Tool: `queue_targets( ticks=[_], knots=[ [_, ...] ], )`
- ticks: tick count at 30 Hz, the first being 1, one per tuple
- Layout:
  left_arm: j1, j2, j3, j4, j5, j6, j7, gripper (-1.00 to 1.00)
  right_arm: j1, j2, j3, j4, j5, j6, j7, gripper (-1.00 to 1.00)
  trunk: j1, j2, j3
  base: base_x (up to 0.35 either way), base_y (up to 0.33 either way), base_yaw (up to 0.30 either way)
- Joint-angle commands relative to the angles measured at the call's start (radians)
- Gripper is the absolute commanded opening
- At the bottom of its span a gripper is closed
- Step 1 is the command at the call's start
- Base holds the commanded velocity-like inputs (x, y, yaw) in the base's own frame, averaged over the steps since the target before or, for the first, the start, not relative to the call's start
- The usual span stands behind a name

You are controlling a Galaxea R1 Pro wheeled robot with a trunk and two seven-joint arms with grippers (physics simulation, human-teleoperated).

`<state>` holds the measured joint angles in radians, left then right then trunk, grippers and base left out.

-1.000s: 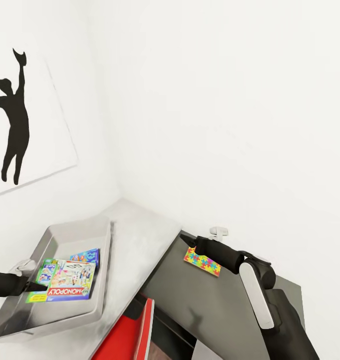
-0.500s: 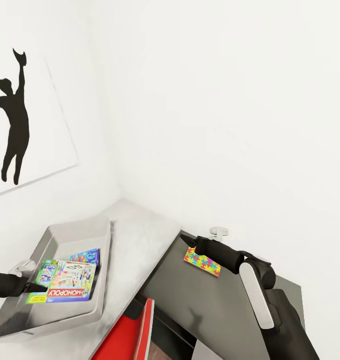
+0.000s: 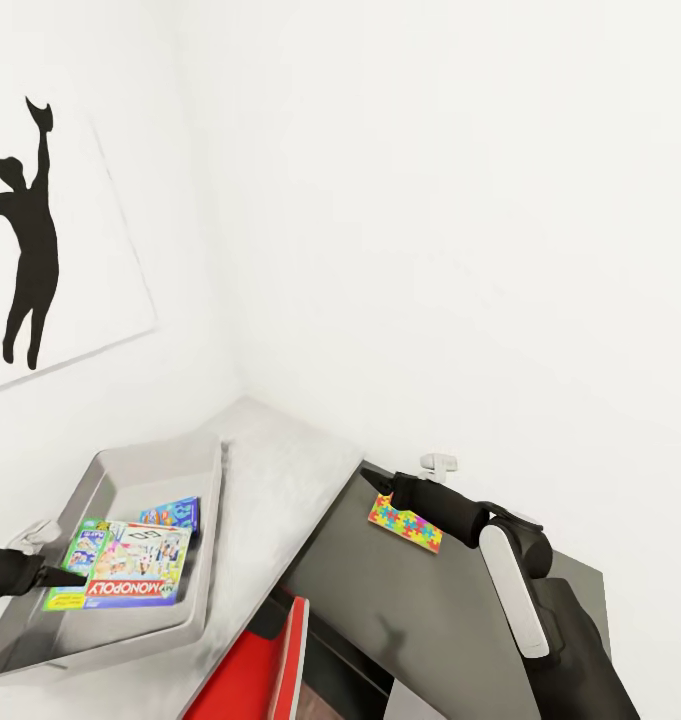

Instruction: Put all the toys in the child's room - the three board games (two on the bed and one on the table), the two jigsaw puzzles on the table, and the tennis ball on the table - inside the toy box on the table in the child's room.

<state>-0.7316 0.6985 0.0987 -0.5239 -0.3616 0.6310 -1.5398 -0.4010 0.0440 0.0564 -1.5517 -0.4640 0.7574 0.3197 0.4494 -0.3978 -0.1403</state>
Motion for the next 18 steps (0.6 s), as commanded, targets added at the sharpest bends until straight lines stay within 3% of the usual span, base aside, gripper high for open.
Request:
queue_targets(
  ticks=[1,13,18],
  knots=[
    [-0.001,-0.001,0.004,-0.001,-0.012,0.01,-0.011,-1.0,-0.001,0.0,-0.001,-0.001,0.001,0.005,0.003,1.0,0.001,-0.002,-0.002,0.0,0.0,0.0],
    [0.0,-0.004,-0.002,0.0,-0.019,0.011,-0.016,-1.0,-0.001,0.0,-0.001,-0.001,0.001,0.005,0.003,1.0,0.001,-0.002,-0.002,0.0,0.0,0.0],
    [0.0,-0.008,-0.002,0.001,-0.039,0.012,-0.015,-1.0,-0.001,0.0,-0.001,-0.001,0.001,0.005,0.003,1.0,0.001,-0.002,-0.002,0.0,0.0,0.0]
  ],
)
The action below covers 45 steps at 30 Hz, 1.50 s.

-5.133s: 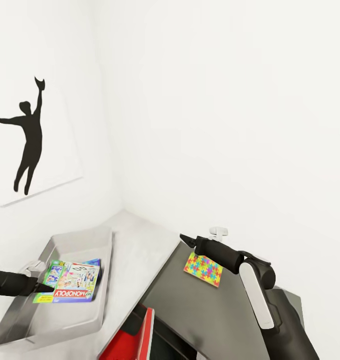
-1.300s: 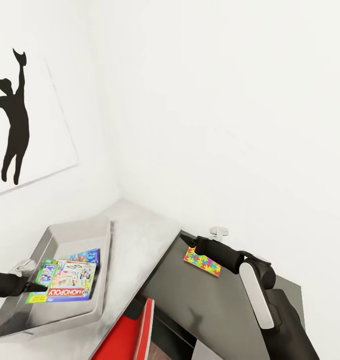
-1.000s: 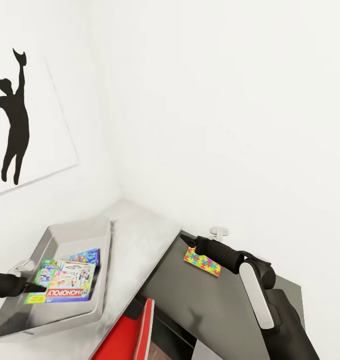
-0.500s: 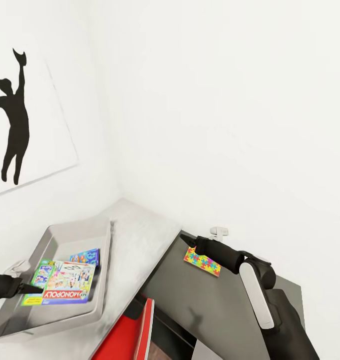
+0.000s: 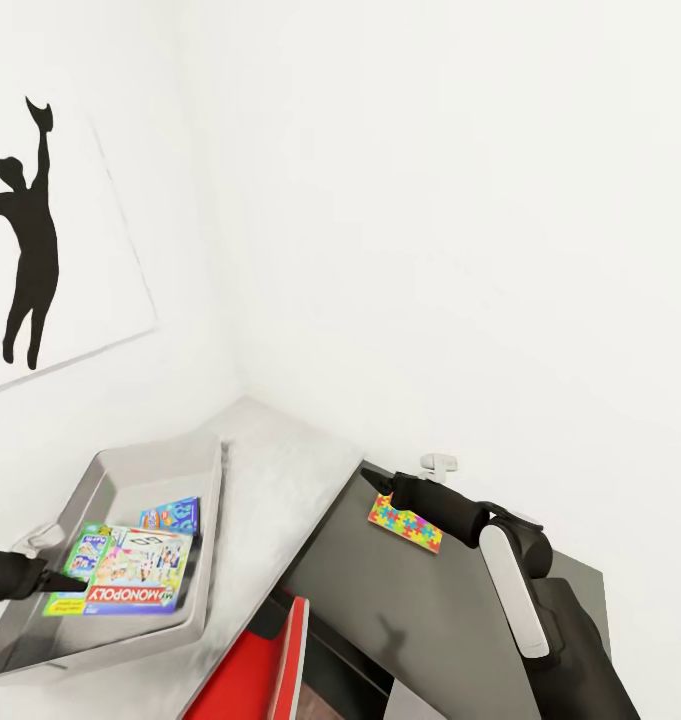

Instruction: Put all the toys in the child's room - the three board games (two on the bed and one on the table), the two jigsaw puzzles on the table, and the tennis ball on the table - inside the toy box on the table in the child's room.

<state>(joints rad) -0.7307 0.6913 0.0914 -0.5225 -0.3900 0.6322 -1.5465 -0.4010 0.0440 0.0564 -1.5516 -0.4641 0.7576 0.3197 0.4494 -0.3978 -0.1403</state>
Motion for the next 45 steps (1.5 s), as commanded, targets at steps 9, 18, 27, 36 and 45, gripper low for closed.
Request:
queue_targets(
  ticks=[9,18,27,36,45],
  knots=[
    [-0.001,-0.007,0.007,0.017,-0.019,0.011,-0.004,-1.0,-0.001,0.0,-0.001,-0.001,0.001,0.006,0.003,1.0,0.001,-0.002,-0.002,0.0,0.0,0.0],
    [-0.001,-0.009,0.008,0.027,-0.02,0.012,-0.001,-1.0,-0.001,0.0,-0.001,-0.001,0.001,0.006,0.004,1.0,0.001,-0.002,-0.002,0.0,0.0,0.0],
    [-0.001,-0.009,0.01,0.027,-0.02,0.011,0.0,1.0,-0.001,0.0,-0.001,-0.001,0.001,0.006,0.004,1.0,0.001,-0.002,-0.002,0.0,0.0,0.0],
    [-0.001,-0.009,0.01,0.027,-0.019,0.012,-0.001,1.0,-0.001,0.0,-0.001,-0.001,0.001,0.006,0.004,1.0,0.001,-0.002,-0.002,0.0,0.0,0.0],
    [-0.001,0.003,0.014,0.027,-0.017,0.009,-0.007,1.0,-0.001,0.0,-0.001,-0.001,0.001,0.006,0.004,1.0,0.001,-0.002,-0.002,0.0,0.0,0.0]
  ],
)
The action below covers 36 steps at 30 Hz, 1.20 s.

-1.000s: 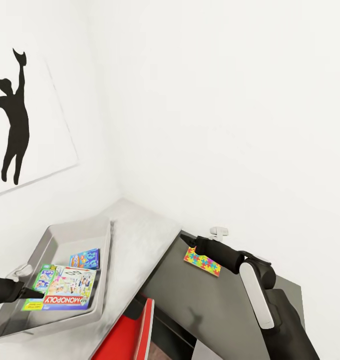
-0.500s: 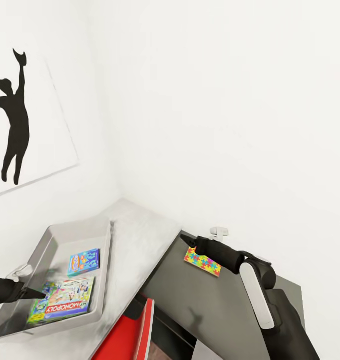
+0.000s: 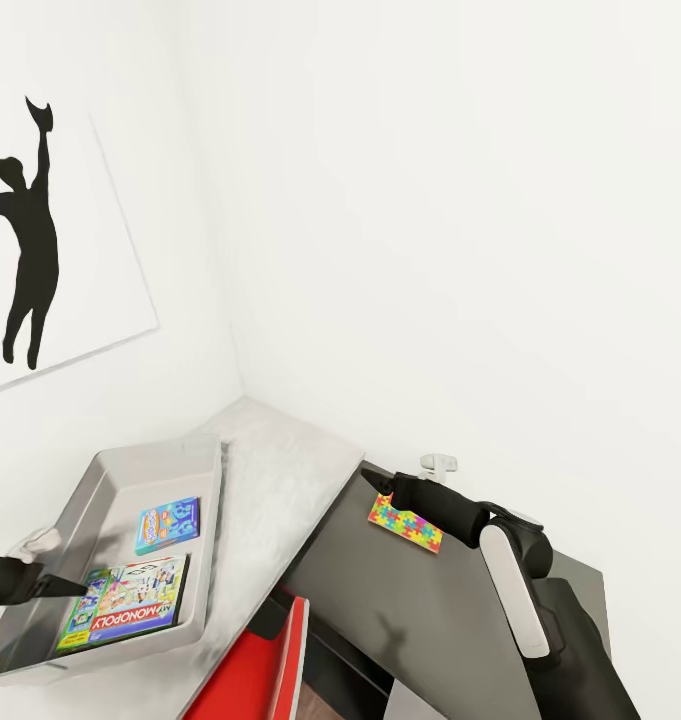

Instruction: Put all the toys in the child's room - the three board games (two on the bed and one on the table), the two jigsaw puzzles on the table, and the tennis ball on the table - inside the toy box on the table in the child's room.

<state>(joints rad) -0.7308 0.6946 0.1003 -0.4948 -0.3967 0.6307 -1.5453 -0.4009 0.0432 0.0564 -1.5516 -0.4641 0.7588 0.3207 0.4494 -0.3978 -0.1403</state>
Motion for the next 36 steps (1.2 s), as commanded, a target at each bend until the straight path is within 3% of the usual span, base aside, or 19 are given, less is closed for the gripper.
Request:
queue_targets(
  ticks=[1,13,21,36],
  knots=[
    [-0.001,0.0,0.007,-0.001,-0.009,0.01,-0.009,1.0,-0.001,0.0,-0.001,-0.001,0.001,0.005,0.003,1.0,0.001,-0.002,-0.002,0.0,0.0,0.0],
    [-0.001,0.004,0.043,-0.012,0.004,0.007,-0.025,1.0,-0.001,0.0,-0.001,-0.001,0.001,0.005,0.003,1.0,0.001,-0.002,-0.002,0.0,0.0,0.0],
    [-0.001,0.005,0.118,-0.017,0.008,0.005,-0.025,1.0,-0.001,0.0,-0.001,-0.001,0.001,0.005,0.003,1.0,0.001,-0.002,-0.002,0.0,0.0,0.0],
    [-0.001,0.006,0.204,-0.078,0.019,0.009,-0.025,1.0,-0.001,0.001,-0.001,-0.001,0.001,0.005,0.003,1.0,0.001,-0.002,-0.002,0.0,0.0,0.0]
  ],
)
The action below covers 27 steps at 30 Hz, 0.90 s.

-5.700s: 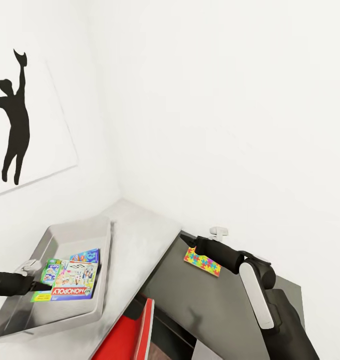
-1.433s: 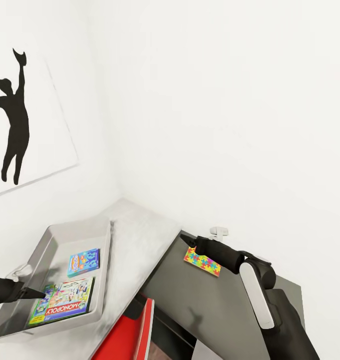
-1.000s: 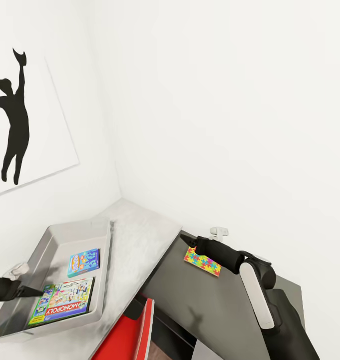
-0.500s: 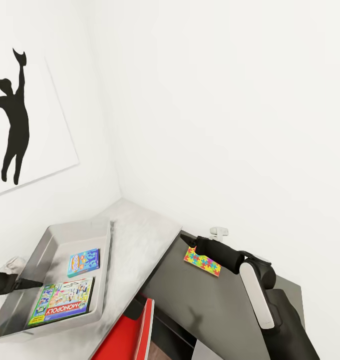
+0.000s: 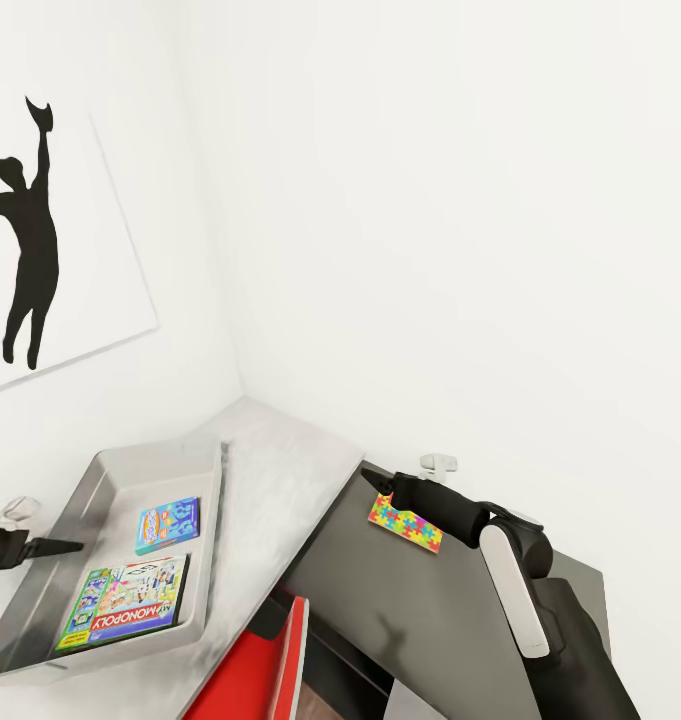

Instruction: Put all the toys in the child's room - the three board games (two on the bed and one on the table), the two jigsaw puzzles on the table, and the tennis ball on the table - inside the toy box on the table in the child's room.

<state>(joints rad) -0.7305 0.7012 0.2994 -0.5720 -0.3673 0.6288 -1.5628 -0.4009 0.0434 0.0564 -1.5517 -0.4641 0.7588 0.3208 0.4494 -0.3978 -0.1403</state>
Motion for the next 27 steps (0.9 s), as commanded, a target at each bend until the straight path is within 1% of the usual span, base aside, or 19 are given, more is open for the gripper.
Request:
queue_targets(
  ticks=[1,4,7,8,12,13,16,17,19,20,23,25,26,27],
  knots=[
    [-0.001,0.0,0.007,-0.001,-0.01,0.011,-0.008,1.0,-0.001,0.0,-0.001,-0.001,0.001,0.005,0.003,1.0,0.001,-0.002,-0.002,0.0,0.0,0.0],
    [-0.001,0.006,0.016,-0.003,-0.008,0.011,-0.008,1.0,-0.001,0.0,-0.001,-0.001,0.001,0.005,0.003,1.0,0.001,-0.002,-0.002,0.0,0.0,0.0],
    [-0.001,0.015,0.03,-0.004,0.001,0.011,-0.008,1.0,-0.001,0.0,-0.001,-0.001,0.001,0.005,0.003,1.0,0.001,-0.002,-0.002,0.0,0.0,0.0],
    [-0.001,0.019,0.037,-0.004,0.013,0.01,-0.008,1.0,-0.001,0.0,-0.001,-0.001,0.001,0.005,0.003,1.0,0.001,-0.002,-0.002,0.0,0.0,0.0],
    [-0.001,0.037,0.05,-0.005,0.053,0.01,-0.008,1.0,-0.001,0.0,-0.001,-0.001,0.001,0.005,0.003,1.0,0.001,-0.002,-0.002,0.0,0.0,0.0],
    [-0.001,0.047,0.053,-0.005,0.081,0.01,-0.008,1.0,-0.001,0.0,-0.001,-0.001,0.001,0.005,0.003,1.0,0.001,-0.002,-0.002,0.0,0.0,0.0],
    [0.001,0.067,0.056,-0.005,0.128,0.009,-0.008,1.0,-0.001,0.0,-0.001,-0.001,0.001,0.005,0.003,1.0,0.001,-0.002,-0.002,0.0,0.0,0.0],
    [0.002,0.08,0.057,-0.005,0.161,0.009,-0.008,1.0,-0.001,0.0,-0.001,-0.001,0.001,0.005,0.003,1.0,0.001,-0.002,-0.002,0.0,0.0,0.0],
    [0.004,0.093,0.057,-0.005,0.195,0.009,-0.008,1.0,-0.001,0.0,-0.001,-0.001,0.001,0.005,0.003,1.0,0.001,-0.002,-0.002,0.0,0.0,0.0],
    [0.005,0.104,0.057,-0.005,0.229,0.009,-0.008,1.0,-0.001,0.0,-0.001,-0.001,0.001,0.005,0.003,1.0,0.001,-0.002,-0.002,0.0,0.0,0.0],
    [0.007,0.118,0.056,-0.003,0.274,0.009,-0.008,1.0,-0.001,0.0,-0.001,-0.001,0.001,0.005,0.003,1.0,0.001,-0.002,-0.002,0.0,0.0,0.0],
    [0.008,0.125,0.056,-0.001,0.299,0.009,-0.008,1.0,-0.001,0.0,0.0,-0.001,0.002,0.005,0.003,1.0,0.001,-0.002,-0.002,0.0,0.0,0.0],
    [0.009,0.13,0.056,0.001,0.317,0.009,-0.008,1.0,-0.001,0.0,0.0,-0.001,0.002,0.005,0.003,1.0,0.001,-0.002,-0.002,0.0,0.0,0.0],
    [0.01,0.131,0.056,0.001,0.325,0.009,-0.008,1.0,-0.001,0.001,0.0,-0.001,0.002,0.005,0.003,1.0,0.001,-0.002,-0.001,0.0,0.0,0.0]
  ],
)
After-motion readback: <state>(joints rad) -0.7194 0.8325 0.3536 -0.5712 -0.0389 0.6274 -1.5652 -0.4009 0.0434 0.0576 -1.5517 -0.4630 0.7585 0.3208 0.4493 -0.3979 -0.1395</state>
